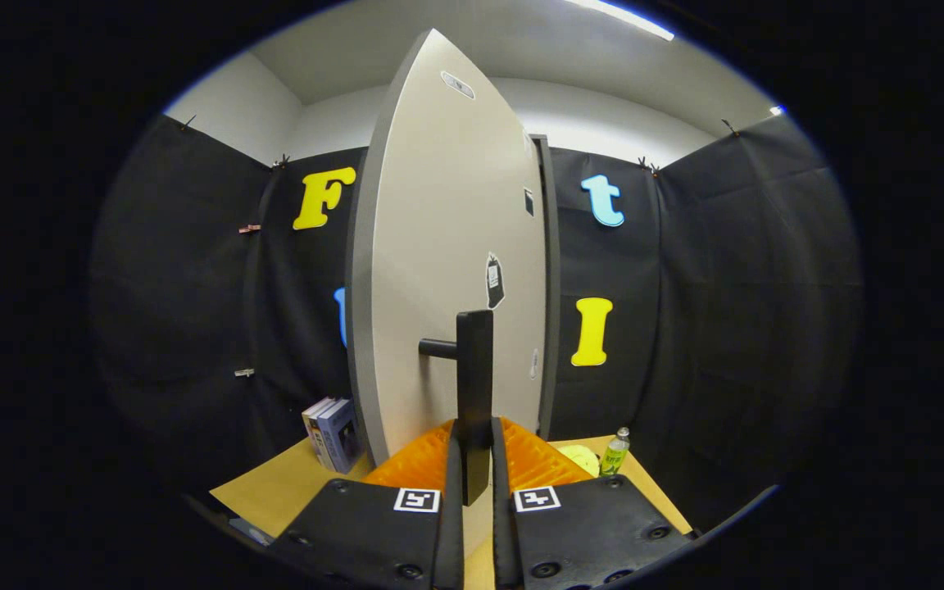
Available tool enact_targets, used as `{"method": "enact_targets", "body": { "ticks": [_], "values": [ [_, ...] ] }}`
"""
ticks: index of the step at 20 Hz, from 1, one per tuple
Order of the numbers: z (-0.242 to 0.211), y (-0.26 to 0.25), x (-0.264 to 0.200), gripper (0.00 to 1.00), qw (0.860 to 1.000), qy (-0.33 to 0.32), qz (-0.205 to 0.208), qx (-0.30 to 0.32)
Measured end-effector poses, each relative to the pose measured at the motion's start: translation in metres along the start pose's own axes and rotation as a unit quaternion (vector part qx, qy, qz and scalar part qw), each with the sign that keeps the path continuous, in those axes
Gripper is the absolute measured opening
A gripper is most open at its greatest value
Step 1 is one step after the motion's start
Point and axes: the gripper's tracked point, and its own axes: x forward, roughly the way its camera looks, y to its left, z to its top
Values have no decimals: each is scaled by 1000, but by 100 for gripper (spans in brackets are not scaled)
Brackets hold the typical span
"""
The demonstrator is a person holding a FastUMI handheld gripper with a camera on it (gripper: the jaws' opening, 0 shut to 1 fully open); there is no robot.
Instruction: Open the shoe cabinet door, grab the shoes and put them into the shoe cabinet, then close the shoe cabinet door.
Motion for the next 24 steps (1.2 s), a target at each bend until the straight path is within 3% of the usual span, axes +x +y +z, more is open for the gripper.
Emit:
{"method": "enact_targets", "body": {
  "ticks": [4, 9, 24],
  "values": [
    [5, -36, -3, 18, 1000, 2, -30, 0],
    [3, -57, -10, 16, 1000, 8, -11, 9],
    [16, -107, -21, 12, 999, -17, -19, 28]
  ]
}}
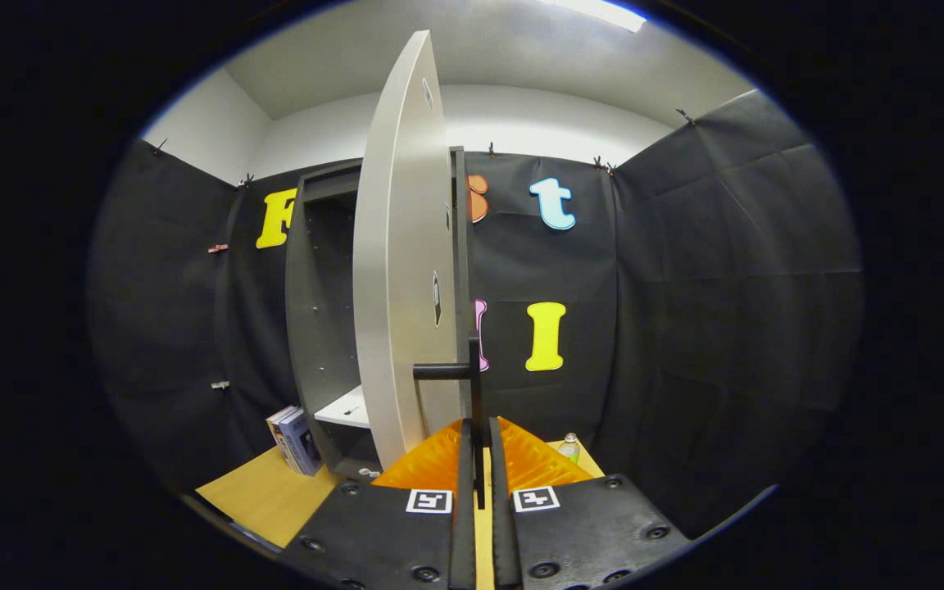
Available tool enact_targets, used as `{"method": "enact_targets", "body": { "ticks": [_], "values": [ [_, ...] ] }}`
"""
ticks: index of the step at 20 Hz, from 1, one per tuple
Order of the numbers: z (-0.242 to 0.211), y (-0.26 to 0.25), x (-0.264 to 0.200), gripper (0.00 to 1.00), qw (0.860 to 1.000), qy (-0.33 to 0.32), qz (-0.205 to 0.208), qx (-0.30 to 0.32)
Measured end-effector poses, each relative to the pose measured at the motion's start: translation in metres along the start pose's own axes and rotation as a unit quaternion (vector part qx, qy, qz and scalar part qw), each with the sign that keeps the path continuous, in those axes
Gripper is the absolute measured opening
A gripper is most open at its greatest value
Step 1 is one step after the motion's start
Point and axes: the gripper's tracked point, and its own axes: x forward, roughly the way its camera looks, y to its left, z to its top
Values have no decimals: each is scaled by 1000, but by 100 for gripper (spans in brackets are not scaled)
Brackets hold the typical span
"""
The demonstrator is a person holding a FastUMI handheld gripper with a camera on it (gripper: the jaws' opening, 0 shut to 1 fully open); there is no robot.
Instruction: Open the shoe cabinet door, grab the shoes and put them into the shoe cabinet, then close the shoe cabinet door.
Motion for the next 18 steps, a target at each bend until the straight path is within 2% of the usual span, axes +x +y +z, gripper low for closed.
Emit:
{"method": "enact_targets", "body": {
  "ticks": [5, 9, 11, 12, 13, 15, 18],
  "values": [
    [-2, -5, 1, 12, 1000, 1, -16, -8],
    [-11, 1, -13, 12, 1000, 15, -23, 0],
    [-17, -2, -22, 13, 999, 18, -37, -17],
    [-26, -2, -28, 19, 998, 25, -43, -24],
    [-31, -2, -33, 20, 998, 30, -49, -29],
    [-42, -5, -48, 42, 997, 42, -57, -31],
    [-58, 16, -68, 71, 997, 59, -37, -24]
  ]
}}
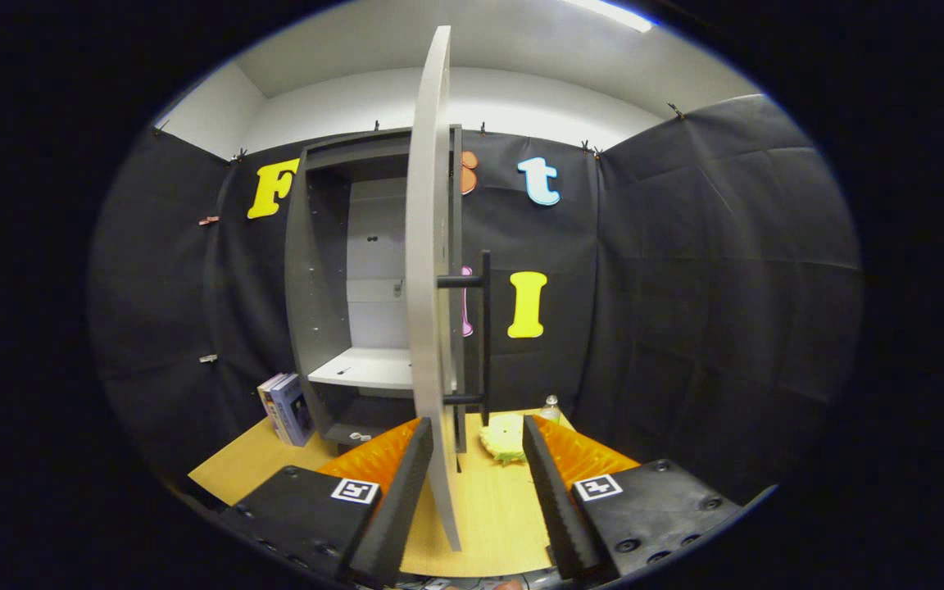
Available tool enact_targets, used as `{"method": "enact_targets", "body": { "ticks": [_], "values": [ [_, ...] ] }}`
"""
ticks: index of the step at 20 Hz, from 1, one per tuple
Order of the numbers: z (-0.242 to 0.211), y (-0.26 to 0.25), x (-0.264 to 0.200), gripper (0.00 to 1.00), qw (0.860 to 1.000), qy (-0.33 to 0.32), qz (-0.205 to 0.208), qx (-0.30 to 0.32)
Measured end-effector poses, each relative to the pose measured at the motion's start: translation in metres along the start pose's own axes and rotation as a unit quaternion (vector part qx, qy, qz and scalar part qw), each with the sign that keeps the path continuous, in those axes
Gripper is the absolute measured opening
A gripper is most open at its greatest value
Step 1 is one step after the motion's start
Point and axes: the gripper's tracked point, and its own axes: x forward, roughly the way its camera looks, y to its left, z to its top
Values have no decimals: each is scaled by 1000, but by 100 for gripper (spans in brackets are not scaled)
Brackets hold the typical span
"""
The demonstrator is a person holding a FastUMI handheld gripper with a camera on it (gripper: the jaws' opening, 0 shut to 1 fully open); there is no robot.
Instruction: Open the shoe cabinet door, grab the shoes and put them into the shoe cabinet, then close the shoe cabinet door.
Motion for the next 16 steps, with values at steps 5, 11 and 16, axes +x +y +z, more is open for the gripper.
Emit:
{"method": "enact_targets", "body": {
  "ticks": [5, 11, 16],
  "values": [
    [-40, 36, -16, 88, 999, 42, 20, -18],
    [-131, 124, 6, 98, 984, 158, 76, 7],
    [-218, 180, 32, 98, 961, 252, 109, 18]
  ]
}}
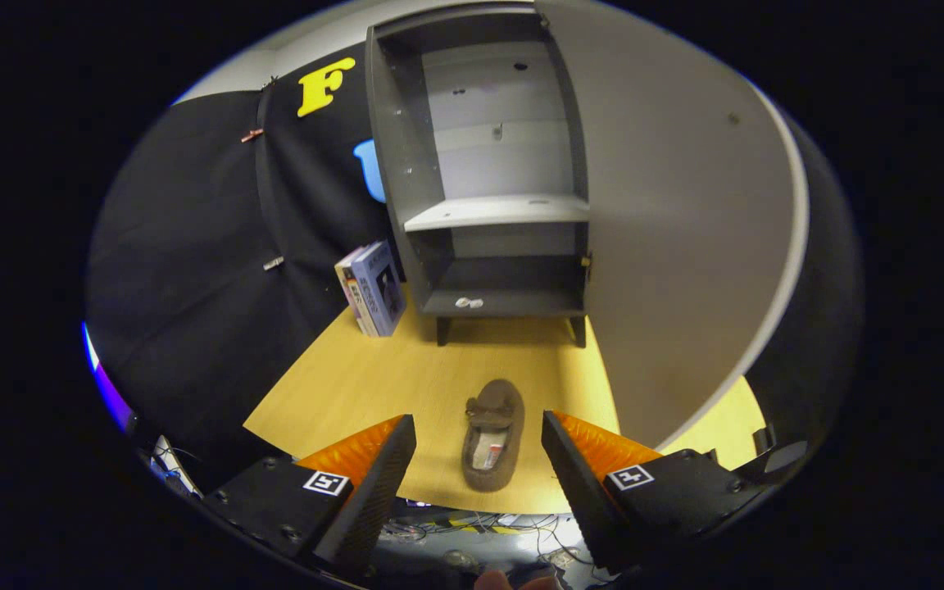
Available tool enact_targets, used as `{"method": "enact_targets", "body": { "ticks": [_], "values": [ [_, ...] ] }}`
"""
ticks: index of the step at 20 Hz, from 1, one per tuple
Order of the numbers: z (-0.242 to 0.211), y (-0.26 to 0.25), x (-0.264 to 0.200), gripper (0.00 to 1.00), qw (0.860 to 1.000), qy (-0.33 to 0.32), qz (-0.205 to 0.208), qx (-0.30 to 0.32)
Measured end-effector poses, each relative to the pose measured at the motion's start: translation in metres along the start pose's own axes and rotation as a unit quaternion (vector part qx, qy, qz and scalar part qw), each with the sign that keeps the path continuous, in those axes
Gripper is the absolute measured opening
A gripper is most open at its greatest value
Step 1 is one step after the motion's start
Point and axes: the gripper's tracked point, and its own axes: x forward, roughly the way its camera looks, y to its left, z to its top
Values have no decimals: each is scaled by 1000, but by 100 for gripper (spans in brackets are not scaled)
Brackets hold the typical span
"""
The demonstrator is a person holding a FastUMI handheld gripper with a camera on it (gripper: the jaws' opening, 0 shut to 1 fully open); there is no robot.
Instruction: Open the shoe cabinet door, grab the shoes and put them into the shoe cabinet, then close the shoe cabinet door.
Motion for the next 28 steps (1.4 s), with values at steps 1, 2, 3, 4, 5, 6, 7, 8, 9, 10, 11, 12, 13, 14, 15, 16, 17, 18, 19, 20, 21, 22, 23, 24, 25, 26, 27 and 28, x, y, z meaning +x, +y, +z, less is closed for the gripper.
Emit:
{"method": "enact_targets", "body": {
  "ticks": [1, 2, 3, 4, 5, 6, 7, 8, 9, 10, 11, 12, 13, 14, 15, 16, 17, 18, 19, 20, 21, 22, 23, 24, 25, 26, 27, 28],
  "values": [
    [-9, 5, 15, 98, 1000, 12, 2, -5],
    [-17, 11, 28, 99, 1000, 23, 8, -8],
    [-28, 17, 41, 99, 999, 34, 11, -10],
    [-39, 20, 54, 99, 999, 47, 14, -13],
    [-47, 22, 69, 99, 998, 59, 14, -16],
    [-57, 22, 84, 99, 997, 69, 10, -22],
    [-70, 21, 98, 99, 996, 83, 6, -27],
    [-84, 20, 111, 99, 995, 96, 4, -25],
    [-94, 23, 125, 99, 994, 106, 4, -20],
    [-106, 20, 136, 99, 993, 117, -1, -18],
    [-117, 15, 147, 99, 992, 127, -12, -17],
    [-129, 10, 156, 99, 990, 141, -23, -13],
    [-137, 9, 164, 99, 988, 150, -28, -2],
    [-139, 9, 171, 99, 988, 150, -30, 6],
    [-140, 7, 181, 99, 989, 147, -31, 9],
    [-141, 7, 191, 96, 989, 144, -34, 9],
    [-141, 6, 200, 94, 989, 143, -37, 9],
    [-141, 5, 209, 89, 989, 140, -42, 8],
    [-139, 4, 218, 86, 990, 135, -47, 11],
    [-137, 2, 227, 86, 990, 129, -54, 14],
    [-134, -2, 237, 85, 990, 123, -64, 17],
    [-133, -10, 243, 74, 989, 119, -82, 18],
    [-130, -19, 245, 64, 988, 114, -102, 20],
    [-128, -23, 247, 53, 987, 114, -111, 31],
    [-128, -22, 246, 43, 986, 116, -113, 42],
    [-127, -20, 246, 32, 986, 117, -110, 45],
    [-126, -18, 247, 22, 987, 115, -104, 44],
    [-125, -18, 246, 15, 987, 120, -99, 37]
  ]
}}
